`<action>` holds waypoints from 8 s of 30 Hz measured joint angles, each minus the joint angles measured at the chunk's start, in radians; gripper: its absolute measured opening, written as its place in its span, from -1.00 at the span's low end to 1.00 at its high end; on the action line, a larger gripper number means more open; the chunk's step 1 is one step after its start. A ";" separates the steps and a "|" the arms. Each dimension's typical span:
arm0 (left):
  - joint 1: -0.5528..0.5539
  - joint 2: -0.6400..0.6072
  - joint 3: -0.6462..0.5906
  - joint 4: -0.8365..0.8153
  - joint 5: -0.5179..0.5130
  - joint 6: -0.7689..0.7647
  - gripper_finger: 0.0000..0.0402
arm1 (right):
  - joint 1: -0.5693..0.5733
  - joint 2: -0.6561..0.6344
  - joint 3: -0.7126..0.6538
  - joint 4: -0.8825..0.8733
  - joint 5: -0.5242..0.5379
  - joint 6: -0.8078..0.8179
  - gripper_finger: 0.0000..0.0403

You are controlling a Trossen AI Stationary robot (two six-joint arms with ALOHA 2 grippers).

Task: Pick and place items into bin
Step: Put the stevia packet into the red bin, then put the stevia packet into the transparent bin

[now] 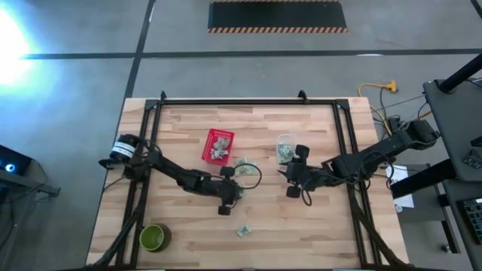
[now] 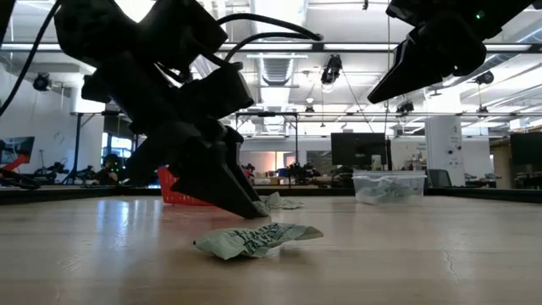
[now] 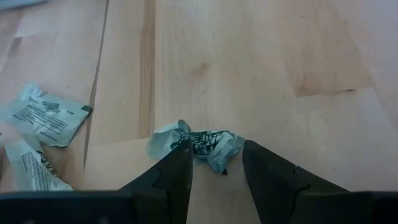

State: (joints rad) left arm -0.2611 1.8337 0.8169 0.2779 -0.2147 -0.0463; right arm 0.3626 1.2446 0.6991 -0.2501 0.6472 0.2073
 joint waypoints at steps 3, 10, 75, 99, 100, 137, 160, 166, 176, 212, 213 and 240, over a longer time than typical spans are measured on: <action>0.001 0.001 -0.001 0.000 0.002 0.000 -0.36 | 0.000 0.000 0.000 -0.001 0.000 0.002 -0.51; 0.004 0.001 -0.002 -0.001 0.009 0.000 -0.47 | 0.000 0.000 0.000 -0.001 0.000 0.002 -0.56; 0.290 -0.351 -0.039 -0.455 -0.489 0.133 -0.66 | 0.000 0.000 -0.051 0.023 0.001 0.059 -0.69; -0.002 -0.549 -0.009 -0.623 -0.294 -0.064 -0.34 | -0.031 0.324 -0.057 0.606 -0.109 -0.328 -0.62; -0.031 -0.559 -0.016 -0.618 -0.273 -0.087 -0.34 | -0.043 0.343 -0.045 0.606 -0.110 -0.321 -0.62; -0.322 -0.569 -0.033 -0.569 -0.254 -0.131 -0.34 | -0.343 0.679 0.229 0.487 -0.435 -0.257 -0.05; -0.322 -0.568 -0.035 -0.563 -0.253 -0.132 -0.34 | -0.351 0.699 0.230 0.484 -0.436 -0.271 -0.55; -0.322 -0.568 -0.036 -0.563 -0.253 -0.132 -0.34 | -0.351 0.699 0.229 0.485 -0.436 -0.294 -0.76; -0.322 -0.568 -0.037 -0.563 -0.253 -0.132 -0.34 | -0.348 0.683 0.229 0.465 -0.436 -0.317 -0.96; -0.322 -0.567 -0.039 -0.566 -0.253 -0.157 -0.34 | -0.191 0.267 0.167 -0.232 0.119 0.060 -0.96; -0.322 -0.567 -0.039 -0.567 -0.253 -0.157 -0.34 | -0.191 0.252 0.150 -0.237 0.121 0.082 -0.96; -0.322 -0.568 -0.088 -0.521 -0.254 -0.157 -0.34 | -0.191 0.071 -0.074 -0.246 0.114 0.376 -0.64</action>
State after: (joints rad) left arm -0.5831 1.2661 0.7293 -0.2430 -0.4686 -0.2031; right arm 0.1719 1.3153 0.6250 -0.4956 0.7616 0.5836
